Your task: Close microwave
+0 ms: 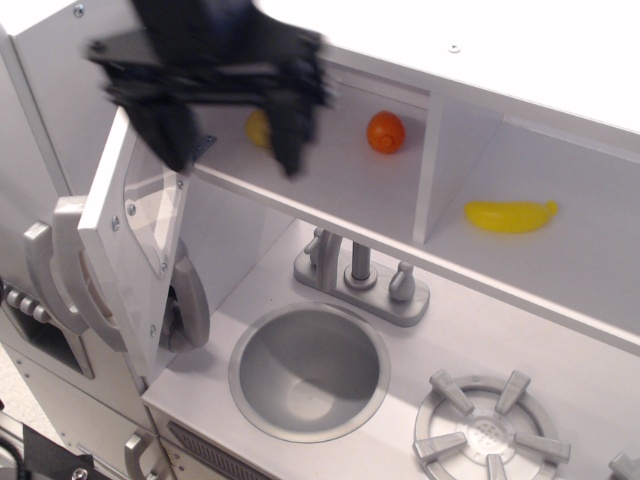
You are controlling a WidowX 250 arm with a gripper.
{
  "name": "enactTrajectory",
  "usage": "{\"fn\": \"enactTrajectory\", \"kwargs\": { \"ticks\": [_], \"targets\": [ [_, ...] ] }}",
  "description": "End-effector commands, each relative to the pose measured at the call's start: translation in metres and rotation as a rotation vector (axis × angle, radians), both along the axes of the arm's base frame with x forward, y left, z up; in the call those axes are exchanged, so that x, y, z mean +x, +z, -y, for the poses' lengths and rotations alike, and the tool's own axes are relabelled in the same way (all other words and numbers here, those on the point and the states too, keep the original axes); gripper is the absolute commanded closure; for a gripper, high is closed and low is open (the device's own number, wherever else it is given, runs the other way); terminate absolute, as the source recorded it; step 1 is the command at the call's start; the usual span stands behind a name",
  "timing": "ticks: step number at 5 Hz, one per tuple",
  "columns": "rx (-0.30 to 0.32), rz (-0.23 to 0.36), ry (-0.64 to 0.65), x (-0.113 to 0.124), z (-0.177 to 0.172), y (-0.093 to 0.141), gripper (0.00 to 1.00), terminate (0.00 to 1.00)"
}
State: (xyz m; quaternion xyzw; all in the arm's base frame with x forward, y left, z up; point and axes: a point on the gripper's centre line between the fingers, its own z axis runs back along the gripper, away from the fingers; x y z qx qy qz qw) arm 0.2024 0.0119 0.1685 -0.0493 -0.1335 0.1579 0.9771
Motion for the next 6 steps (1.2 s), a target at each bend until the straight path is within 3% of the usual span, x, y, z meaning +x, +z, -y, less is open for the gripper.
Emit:
{"fn": "enactTrajectory", "kwargs": {
  "ticks": [1, 2, 4, 6],
  "targets": [
    [0.067, 0.011, 0.107, 0.003, -0.057, -0.003, 0.0, 0.0],
    [0.113, -0.016, 0.133, 0.009, -0.073, -0.017, 0.0, 0.0],
    [0.132, -0.028, 0.142, 0.014, -0.068, -0.041, 0.0, 0.0],
    [0.062, -0.035, 0.155, 0.036, -0.026, -0.041, 0.0, 0.0]
  ]
}}
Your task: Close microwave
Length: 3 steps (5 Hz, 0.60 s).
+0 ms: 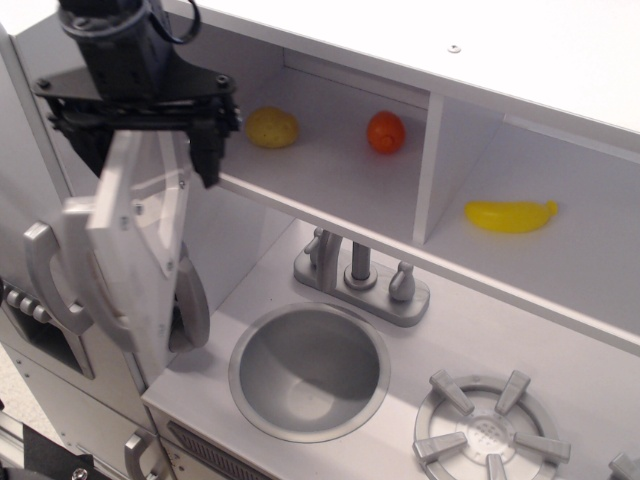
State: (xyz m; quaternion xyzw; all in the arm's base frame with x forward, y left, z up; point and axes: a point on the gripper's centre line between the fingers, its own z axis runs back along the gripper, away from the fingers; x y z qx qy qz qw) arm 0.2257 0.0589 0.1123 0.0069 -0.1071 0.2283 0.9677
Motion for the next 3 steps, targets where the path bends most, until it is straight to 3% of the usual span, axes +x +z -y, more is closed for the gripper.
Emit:
{"fn": "enactTrajectory", "kwargs": {
  "ticks": [1, 2, 3],
  "targets": [
    [-0.045, 0.047, -0.009, 0.032, 0.048, 0.024, 0.0, 0.0],
    [-0.072, 0.065, -0.027, 0.045, 0.078, 0.032, 0.0, 0.0],
    [-0.128, 0.086, -0.083, 0.041, 0.101, 0.045, 0.0, 0.0]
  ]
}}
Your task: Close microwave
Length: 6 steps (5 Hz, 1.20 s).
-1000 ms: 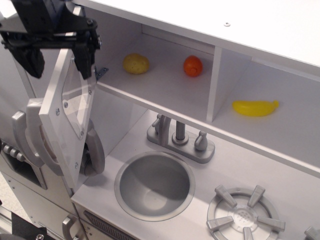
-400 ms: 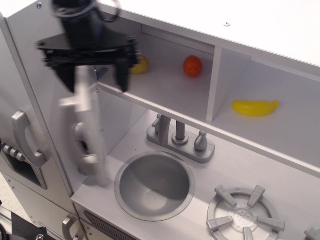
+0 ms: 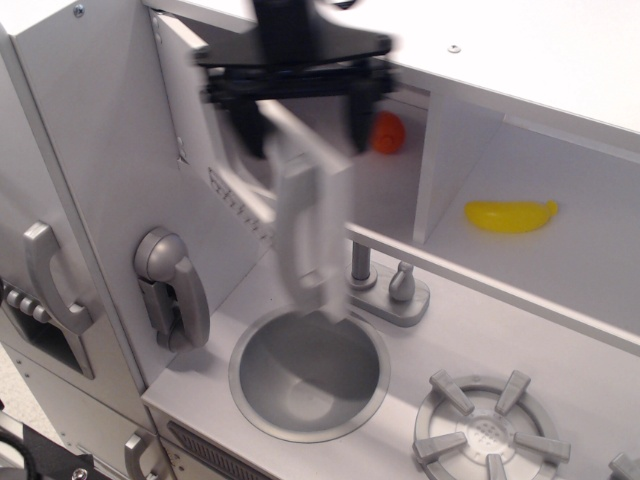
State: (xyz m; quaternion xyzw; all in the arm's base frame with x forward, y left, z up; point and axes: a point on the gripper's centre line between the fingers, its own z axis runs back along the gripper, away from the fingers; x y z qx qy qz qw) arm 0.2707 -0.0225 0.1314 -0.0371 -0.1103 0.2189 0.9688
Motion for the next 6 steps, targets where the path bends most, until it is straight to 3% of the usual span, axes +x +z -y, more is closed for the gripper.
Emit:
{"fn": "enactTrajectory", "kwargs": {
  "ticks": [1, 2, 3, 5, 6],
  "targets": [
    [-0.09, 0.082, -0.168, -0.041, 0.03, 0.036, 0.0, 0.0],
    [-0.054, 0.026, -0.214, -0.073, 0.016, 0.018, 0.0, 0.0],
    [0.013, 0.003, -0.208, -0.088, -0.011, -0.013, 0.0, 0.0],
    [0.126, 0.005, -0.083, -0.058, -0.061, -0.058, 0.0, 0.0],
    [0.165, 0.007, -0.042, -0.04, -0.074, -0.071, 0.0, 0.0]
  ]
}}
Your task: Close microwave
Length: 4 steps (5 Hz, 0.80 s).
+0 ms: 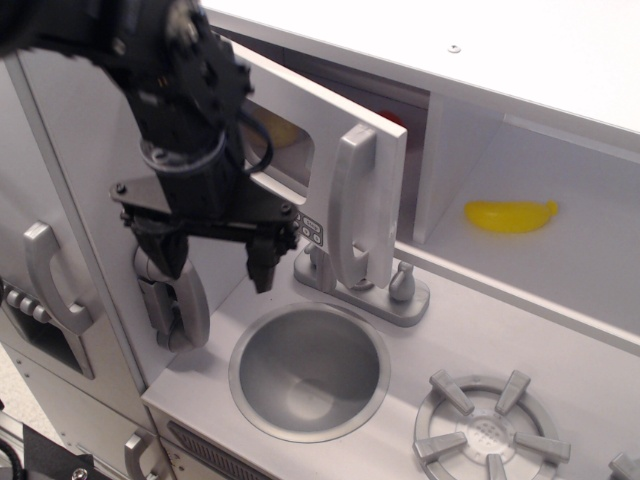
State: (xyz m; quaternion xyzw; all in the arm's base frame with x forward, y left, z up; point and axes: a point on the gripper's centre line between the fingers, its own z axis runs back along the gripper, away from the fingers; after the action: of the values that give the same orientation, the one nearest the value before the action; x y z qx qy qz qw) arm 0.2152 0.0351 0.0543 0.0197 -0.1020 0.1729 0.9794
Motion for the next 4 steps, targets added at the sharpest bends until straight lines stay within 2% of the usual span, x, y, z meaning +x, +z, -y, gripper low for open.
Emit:
{"fn": "enactTrajectory", "kwargs": {
  "ticks": [1, 2, 3, 4],
  "targets": [
    [0.032, 0.076, 0.07, 0.035, -0.018, 0.014, 0.0, 0.0],
    [0.018, 0.108, 0.103, 0.062, -0.016, 0.025, 0.0, 0.0],
    [0.024, 0.118, 0.123, 0.082, -0.014, 0.024, 0.0, 0.0],
    [0.035, 0.123, 0.129, 0.09, -0.013, 0.02, 0.0, 0.0]
  ]
}}
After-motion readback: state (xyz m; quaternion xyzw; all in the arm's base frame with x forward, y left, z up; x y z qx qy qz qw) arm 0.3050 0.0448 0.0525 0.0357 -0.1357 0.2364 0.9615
